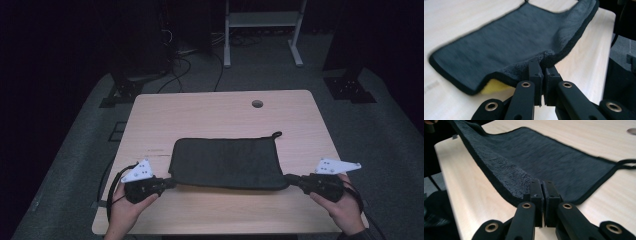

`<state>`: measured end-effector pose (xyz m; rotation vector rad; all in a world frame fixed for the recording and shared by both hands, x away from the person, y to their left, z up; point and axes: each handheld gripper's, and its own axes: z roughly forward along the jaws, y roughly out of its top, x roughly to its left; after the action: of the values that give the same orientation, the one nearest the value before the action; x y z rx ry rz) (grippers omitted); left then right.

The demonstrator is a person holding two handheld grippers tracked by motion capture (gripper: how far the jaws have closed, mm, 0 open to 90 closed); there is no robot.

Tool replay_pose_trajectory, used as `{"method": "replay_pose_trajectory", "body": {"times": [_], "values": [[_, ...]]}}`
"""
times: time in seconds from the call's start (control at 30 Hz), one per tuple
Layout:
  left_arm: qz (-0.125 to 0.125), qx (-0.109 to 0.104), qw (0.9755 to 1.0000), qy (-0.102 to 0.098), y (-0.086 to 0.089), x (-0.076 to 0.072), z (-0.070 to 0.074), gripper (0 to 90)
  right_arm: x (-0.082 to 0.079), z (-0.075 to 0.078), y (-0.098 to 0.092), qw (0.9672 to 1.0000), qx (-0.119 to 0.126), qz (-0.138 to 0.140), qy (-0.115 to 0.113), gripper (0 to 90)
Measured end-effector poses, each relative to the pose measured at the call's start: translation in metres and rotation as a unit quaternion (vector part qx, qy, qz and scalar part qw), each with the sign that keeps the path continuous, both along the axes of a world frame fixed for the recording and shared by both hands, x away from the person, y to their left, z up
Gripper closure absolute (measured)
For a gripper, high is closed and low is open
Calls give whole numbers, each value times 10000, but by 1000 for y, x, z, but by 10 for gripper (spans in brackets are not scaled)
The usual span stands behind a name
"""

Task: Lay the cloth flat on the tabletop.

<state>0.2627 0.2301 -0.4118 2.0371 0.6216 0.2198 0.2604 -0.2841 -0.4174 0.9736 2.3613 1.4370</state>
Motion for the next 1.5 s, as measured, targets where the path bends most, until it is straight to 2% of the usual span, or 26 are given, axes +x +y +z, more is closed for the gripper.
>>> {"method": "replay_pose_trajectory", "body": {"times": [0.1,0.13,0.23,0.47,0.57,0.63,0.77,0.9,0.97,1.07,1.13,1.17,1.2,1.27,1.33,1.5], "values": [[-33,17,10000,81,2,-8,-6,863,-13,-3,0,10000,-44,56,5,870],[-58,20,9998,172,3,-15,-11,861,-17,-4,0,10000,-62,76,4,870],[-153,35,9994,305,3,-24,-17,857,-25,-5,-3,9999,-102,92,30,869],[-335,204,9977,552,-1,-34,-29,841,-34,-14,-11,9997,-139,50,190,866],[-315,194,9978,551,0,-34,-29,804,-34,-19,-12,9994,-188,73,287,834],[-280,172,9982,499,2,-34,-28,773,-34,-21,-12,9993,-210,99,302,777],[-198,139,9989,399,6,-33,-24,726,-33,-19,-14,9996,-160,58,240,697],[-15,92,9996,272,12,-31,-18,670,-30,-21,-15,9995,-207,-9,236,647],[161,95,9995,258,14,-27,-18,630,-26,-22,-14,9995,-216,-61,220,584],[479,181,9984,226,15,-17,-21,516,-16,-24,-12,9996,-231,-161,65,476],[651,222,9972,304,16,-10,-23,486,-9,-27,-10,9992,-285,-286,-63,418],[651,222,9972,304,16,-10,-23,449,-5,-28,-10,9990,-303,-331,-78,397],[841,260,9954,378,17,-3,-25,420,-1,-30,-10,9987,-330,-369,-93,376],[1033,299,9933,418,18,4,-28,358,7,-33,-10,9984,-335,-447,-110,344],[1193,340,9913,438,20,11,-31,331,15,-37,-11,9979,-335,-554,-49,326],[1520,440,9861,507,24,29,-39,217,33,-47,-15,9948,-592,-825,50,295]]}}
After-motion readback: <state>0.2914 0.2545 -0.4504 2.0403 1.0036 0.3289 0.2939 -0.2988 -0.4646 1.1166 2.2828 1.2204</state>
